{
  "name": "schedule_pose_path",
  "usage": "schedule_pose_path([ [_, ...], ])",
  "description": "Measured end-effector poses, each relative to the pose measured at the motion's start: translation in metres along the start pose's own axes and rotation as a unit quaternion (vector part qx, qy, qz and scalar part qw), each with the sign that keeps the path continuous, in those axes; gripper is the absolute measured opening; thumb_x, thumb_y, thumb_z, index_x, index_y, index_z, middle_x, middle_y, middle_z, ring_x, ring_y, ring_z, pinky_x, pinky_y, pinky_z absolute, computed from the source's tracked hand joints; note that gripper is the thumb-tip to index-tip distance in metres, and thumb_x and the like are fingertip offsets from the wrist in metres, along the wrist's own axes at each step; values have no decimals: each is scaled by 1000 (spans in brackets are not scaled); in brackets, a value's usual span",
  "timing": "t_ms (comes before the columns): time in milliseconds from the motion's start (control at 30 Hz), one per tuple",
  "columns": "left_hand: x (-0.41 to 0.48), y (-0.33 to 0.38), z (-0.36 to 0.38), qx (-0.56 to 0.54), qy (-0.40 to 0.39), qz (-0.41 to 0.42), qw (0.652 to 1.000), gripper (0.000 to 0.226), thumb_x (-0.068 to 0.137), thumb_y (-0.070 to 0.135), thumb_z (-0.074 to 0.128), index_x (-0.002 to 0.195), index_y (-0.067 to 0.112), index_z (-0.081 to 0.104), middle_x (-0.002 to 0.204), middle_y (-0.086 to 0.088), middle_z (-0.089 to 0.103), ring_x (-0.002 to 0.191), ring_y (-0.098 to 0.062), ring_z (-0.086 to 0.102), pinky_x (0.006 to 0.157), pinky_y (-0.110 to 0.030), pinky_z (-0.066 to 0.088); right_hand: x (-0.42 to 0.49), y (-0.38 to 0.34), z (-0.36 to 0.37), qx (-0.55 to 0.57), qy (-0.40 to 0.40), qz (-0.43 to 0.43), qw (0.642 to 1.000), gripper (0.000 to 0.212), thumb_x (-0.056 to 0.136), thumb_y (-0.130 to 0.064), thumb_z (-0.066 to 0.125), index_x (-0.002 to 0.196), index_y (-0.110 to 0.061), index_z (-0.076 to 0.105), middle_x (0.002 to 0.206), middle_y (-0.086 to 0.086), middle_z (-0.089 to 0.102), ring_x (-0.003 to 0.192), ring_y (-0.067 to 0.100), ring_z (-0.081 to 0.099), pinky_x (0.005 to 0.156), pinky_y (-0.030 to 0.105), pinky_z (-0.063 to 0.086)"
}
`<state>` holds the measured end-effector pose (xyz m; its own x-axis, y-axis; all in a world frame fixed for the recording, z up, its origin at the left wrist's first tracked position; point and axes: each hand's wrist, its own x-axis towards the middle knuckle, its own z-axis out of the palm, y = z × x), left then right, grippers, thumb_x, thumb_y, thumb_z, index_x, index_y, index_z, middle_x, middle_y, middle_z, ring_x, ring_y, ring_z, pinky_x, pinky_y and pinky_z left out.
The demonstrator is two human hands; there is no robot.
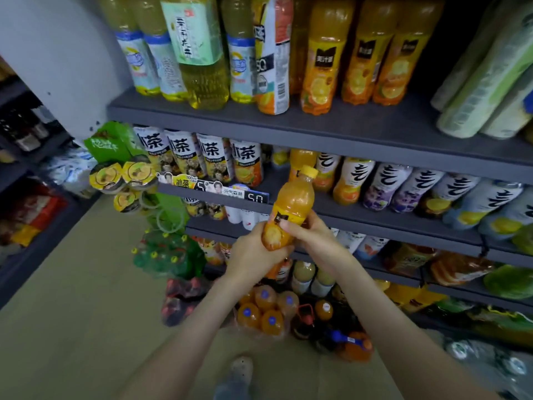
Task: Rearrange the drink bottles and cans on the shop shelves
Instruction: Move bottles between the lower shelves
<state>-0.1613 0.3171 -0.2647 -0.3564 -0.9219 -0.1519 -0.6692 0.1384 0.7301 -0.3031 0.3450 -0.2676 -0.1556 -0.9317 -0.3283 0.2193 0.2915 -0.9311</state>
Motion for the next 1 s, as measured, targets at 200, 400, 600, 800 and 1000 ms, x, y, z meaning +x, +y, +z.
schedule_pose_path([
  [200, 36, -33, -53, 16, -16, 63, 998, 57, 75, 50, 70, 121, 22, 52, 101, -5, 67, 96, -30, 62, 70, -31, 42, 38, -7, 72, -33, 75, 5, 997, 36, 77, -26, 77, 110, -21, 63, 106, 1, 70, 98, 15, 66, 83, 32, 55],
  [400, 64, -63, -83, -34, -147, 79, 985, 55, 79, 45, 71, 126, 29, 50, 99, 9, 59, 102, -17, 60, 75, -23, 42, 46, -4, 99, 5, 168, -26, 986, 25, 79, -13, 75, 99, -17, 60, 87, -4, 68, 80, 10, 67, 59, 16, 53],
  [600, 73, -83, -73, -62, -148, 95, 982, 57, 74, 47, 74, 126, 37, 53, 100, 13, 66, 93, -8, 62, 78, -24, 50, 44, 14, 99, 84, 178, -9, 980, 44, 79, -10, 73, 119, -10, 54, 107, 11, 69, 95, 25, 69, 72, 35, 58],
  [800, 69, -84, -58, -119, -188, 105, 969, 56, 74, 41, 77, 125, 41, 53, 100, 19, 66, 94, 3, 62, 74, -7, 47, 24, 16, 86, 41, 216, -25, 975, 39, 78, -9, 75, 113, -14, 58, 103, 7, 70, 97, 22, 68, 86, 41, 56],
  [1000, 69, -38, -83, -135, -179, 205, 953, 66, 73, 47, 73, 129, 43, 40, 120, 15, 61, 108, -5, 58, 89, -29, 50, -3, -37, 92, -79, 256, -172, 948, 48, 70, -4, 80, 109, -22, 58, 99, -10, 69, 91, 2, 65, 71, 16, 52],
])
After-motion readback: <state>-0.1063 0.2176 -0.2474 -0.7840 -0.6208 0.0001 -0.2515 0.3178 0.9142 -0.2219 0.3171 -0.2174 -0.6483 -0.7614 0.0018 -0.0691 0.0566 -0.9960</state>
